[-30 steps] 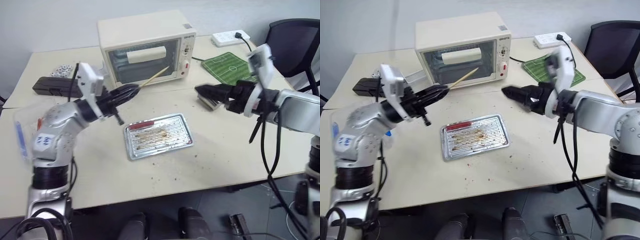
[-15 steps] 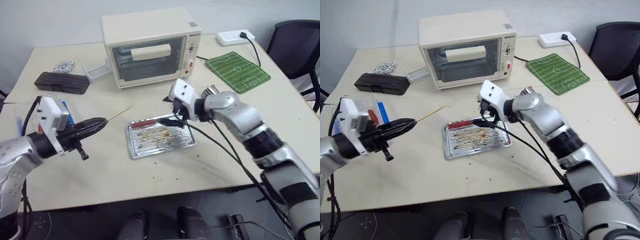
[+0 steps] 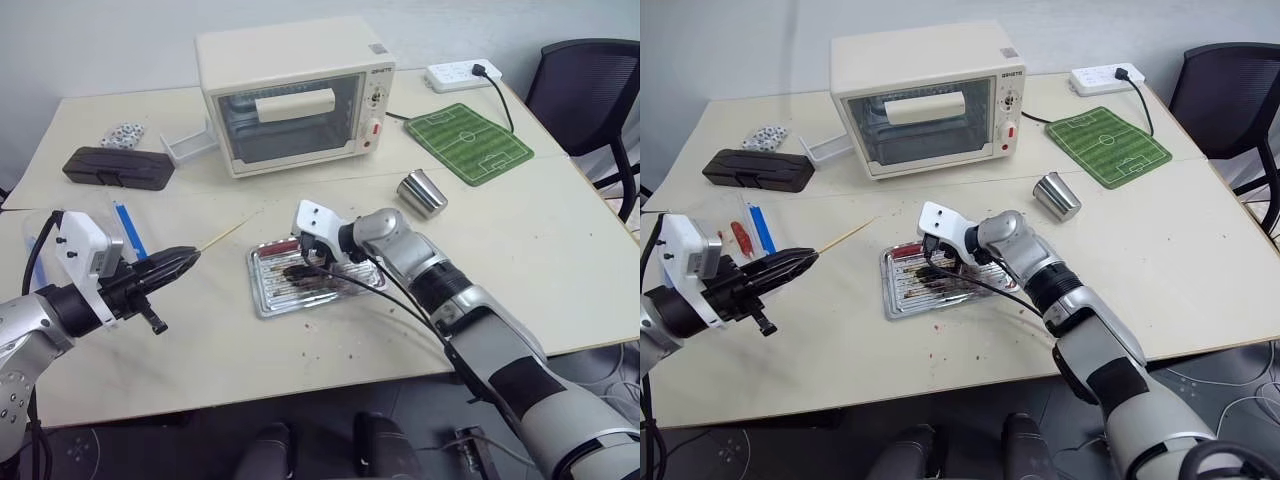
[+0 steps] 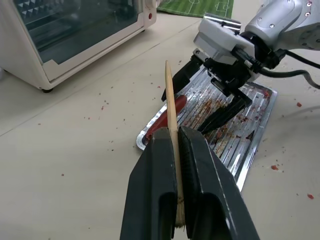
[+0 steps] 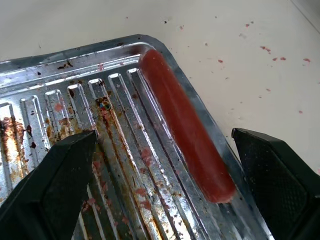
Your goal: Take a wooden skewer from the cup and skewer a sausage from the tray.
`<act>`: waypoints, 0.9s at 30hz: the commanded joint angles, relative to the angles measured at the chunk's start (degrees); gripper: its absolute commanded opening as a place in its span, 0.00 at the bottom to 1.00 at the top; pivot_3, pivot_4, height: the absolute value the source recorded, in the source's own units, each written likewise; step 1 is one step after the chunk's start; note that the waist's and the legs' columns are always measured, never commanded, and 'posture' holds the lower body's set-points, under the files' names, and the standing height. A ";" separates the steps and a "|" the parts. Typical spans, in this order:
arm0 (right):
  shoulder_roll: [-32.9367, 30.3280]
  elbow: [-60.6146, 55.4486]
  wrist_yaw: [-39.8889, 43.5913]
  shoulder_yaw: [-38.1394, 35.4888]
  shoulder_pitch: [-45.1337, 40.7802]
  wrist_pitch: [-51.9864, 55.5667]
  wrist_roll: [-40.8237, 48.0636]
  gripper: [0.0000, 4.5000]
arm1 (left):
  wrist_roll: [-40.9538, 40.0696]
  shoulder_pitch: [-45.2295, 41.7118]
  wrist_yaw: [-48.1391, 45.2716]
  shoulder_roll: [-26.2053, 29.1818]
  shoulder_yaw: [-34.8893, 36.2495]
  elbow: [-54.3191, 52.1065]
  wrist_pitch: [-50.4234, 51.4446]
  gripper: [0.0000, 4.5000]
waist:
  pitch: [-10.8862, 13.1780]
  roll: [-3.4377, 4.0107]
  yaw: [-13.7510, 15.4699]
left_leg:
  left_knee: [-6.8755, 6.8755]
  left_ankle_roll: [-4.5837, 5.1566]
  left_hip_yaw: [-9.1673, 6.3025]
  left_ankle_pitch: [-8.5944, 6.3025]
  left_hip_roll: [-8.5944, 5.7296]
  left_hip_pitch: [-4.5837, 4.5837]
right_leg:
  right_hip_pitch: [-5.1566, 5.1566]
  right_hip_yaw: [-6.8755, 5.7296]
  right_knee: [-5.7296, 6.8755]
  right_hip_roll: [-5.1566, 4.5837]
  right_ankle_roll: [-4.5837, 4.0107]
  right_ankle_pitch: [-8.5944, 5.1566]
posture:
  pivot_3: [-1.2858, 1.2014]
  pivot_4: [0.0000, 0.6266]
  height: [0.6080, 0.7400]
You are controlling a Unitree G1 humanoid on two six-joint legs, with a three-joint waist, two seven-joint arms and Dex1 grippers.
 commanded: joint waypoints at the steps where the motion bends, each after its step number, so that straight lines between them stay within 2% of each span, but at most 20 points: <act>1: 1.22 0.34 0.64 -2.64 -1.08 -2.05 -1.45 0.89 | -0.66 -1.24 0.27 1.01 0.99 -0.61 -1.08 0.00 | 0.00 0.00 -0.03 | 0.00 0.00 0.00 0.00 0.00 0.00 | 0.00 0.00 0.00 0.00 0.00 0.00 | 0.52 0.24 1.00; 10: 1.89 0.31 0.20 -5.22 -0.10 -3.47 -4.67 0.89 | 0.07 -4.03 0.03 1.09 -1.39 1.04 -2.04 0.00 | 0.00 0.00 -0.17 | -0.01 -0.02 0.00 0.01 0.00 0.00 | -0.01 -0.01 0.01 0.03 0.00 0.00 | 0.52 0.24 1.00; 12: 1.83 -0.32 0.29 -5.55 0.22 -3.68 -5.15 0.81 | 0.28 -4.41 -0.13 1.14 -1.77 1.46 -2.27 0.00 | 0.00 0.00 -0.19 | 0.00 -0.02 0.00 0.01 0.00 0.00 | -0.01 -0.02 0.03 0.04 0.00 0.00 | 0.52 0.24 1.00; 17: 2.07 -0.66 0.03 -6.11 0.72 -3.52 -6.14 0.49 | 0.54 -5.34 -0.28 1.18 -2.71 2.40 -2.85 0.00 | 0.00 0.00 -0.34 | -0.01 -0.03 0.00 0.01 0.00 0.01 | -0.01 -0.02 0.04 0.05 -0.01 0.00 | 0.52 0.24 1.00; 27: 1.72 -1.32 0.21 -6.48 1.72 -3.59 -7.50 0.49 | 0.89 -6.10 -0.33 1.00 -3.60 2.98 -3.38 0.00 | 0.00 0.00 -0.34 | 0.02 -0.03 0.00 0.02 -0.01 0.02 | -0.01 -0.02 0.08 0.07 0.00 0.00 | 0.52 0.24 1.00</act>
